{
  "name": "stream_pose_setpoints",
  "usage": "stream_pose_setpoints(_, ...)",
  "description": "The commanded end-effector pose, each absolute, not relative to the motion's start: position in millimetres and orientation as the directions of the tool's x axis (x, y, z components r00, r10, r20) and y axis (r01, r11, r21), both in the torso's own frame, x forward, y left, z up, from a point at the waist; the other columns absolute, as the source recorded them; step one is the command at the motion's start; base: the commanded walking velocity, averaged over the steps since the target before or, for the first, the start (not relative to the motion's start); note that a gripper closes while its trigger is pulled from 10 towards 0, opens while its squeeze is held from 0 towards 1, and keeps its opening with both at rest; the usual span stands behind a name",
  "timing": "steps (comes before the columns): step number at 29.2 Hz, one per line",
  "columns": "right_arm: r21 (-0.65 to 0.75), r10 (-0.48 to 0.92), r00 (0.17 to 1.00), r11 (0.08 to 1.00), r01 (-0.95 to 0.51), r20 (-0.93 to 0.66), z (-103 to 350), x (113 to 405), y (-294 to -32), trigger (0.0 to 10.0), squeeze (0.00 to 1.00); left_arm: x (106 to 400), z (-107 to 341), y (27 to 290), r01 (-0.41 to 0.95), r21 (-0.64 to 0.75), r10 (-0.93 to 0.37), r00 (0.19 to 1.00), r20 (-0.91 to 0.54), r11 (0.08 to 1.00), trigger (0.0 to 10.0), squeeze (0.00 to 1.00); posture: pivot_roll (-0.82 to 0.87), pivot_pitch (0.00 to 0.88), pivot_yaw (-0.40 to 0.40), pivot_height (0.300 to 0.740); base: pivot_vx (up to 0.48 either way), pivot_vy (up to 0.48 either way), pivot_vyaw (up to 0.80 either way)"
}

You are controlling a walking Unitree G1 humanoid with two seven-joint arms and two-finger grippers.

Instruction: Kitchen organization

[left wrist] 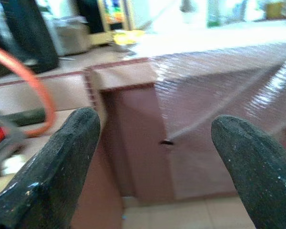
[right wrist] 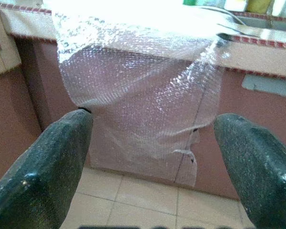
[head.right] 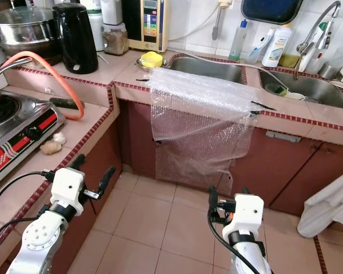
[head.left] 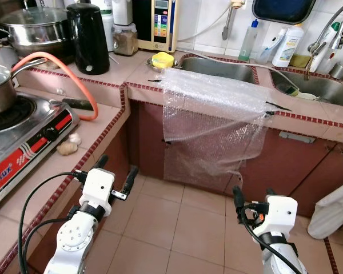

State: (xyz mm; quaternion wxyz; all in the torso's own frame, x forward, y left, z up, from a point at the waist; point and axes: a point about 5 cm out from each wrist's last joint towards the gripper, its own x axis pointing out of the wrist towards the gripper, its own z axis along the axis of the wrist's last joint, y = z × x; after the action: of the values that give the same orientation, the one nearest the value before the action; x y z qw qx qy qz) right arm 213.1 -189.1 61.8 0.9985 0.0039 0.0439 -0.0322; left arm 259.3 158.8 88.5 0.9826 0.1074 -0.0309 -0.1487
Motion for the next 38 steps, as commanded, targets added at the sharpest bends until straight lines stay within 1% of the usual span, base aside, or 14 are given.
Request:
stream_pose_setpoints(1,0.019,-0.041,0.997,0.999,0.043,-0.058,68.6,217.6,-182.5,10.0,0.00,257.8,87.8,166.7,0.275,0.230,-0.287,0.958,0.018,0.934,10.0,0.00,0.21,0.000,-0.049,0.740,0.401,0.000,0.00)
stream_pose_setpoints(11,0.011,-0.033,0.998,0.999,0.033,-0.051,70.8,219.8,-182.3,10.0,0.00,257.7,88.1,163.3,0.296,0.221,-0.307,0.951,0.019,0.929,10.0,0.00,0.20,0.000,-0.048,0.740,0.418,0.000,0.00)
stream_pose_setpoints(18,0.006,-0.031,0.998,0.999,0.031,-0.051,70.9,219.0,-181.5,10.0,0.00,255.4,83.4,160.1,0.317,0.215,-0.324,0.946,-0.004,0.924,10.0,0.00,0.20,0.000,-0.048,0.740,0.399,0.000,0.00)
stream_pose_setpoints(26,0.004,-0.030,0.998,1.000,0.030,-0.056,70.2,218.8,-181.8,10.0,0.00,254.4,82.3,158.4,0.306,0.221,-0.312,0.950,-0.009,0.926,10.0,0.00,0.20,0.000,-0.053,0.740,0.000,0.000,0.00)
stream_pose_setpoints(38,0.003,-0.028,0.998,1.000,0.029,-0.062,69.0,218.0,-181.6,10.0,0.00,252.8,80.7,156.9,0.308,0.215,-0.312,0.950,-0.015,0.927,10.0,0.00,0.20,0.000,-0.053,0.740,0.000,-0.446,0.00)
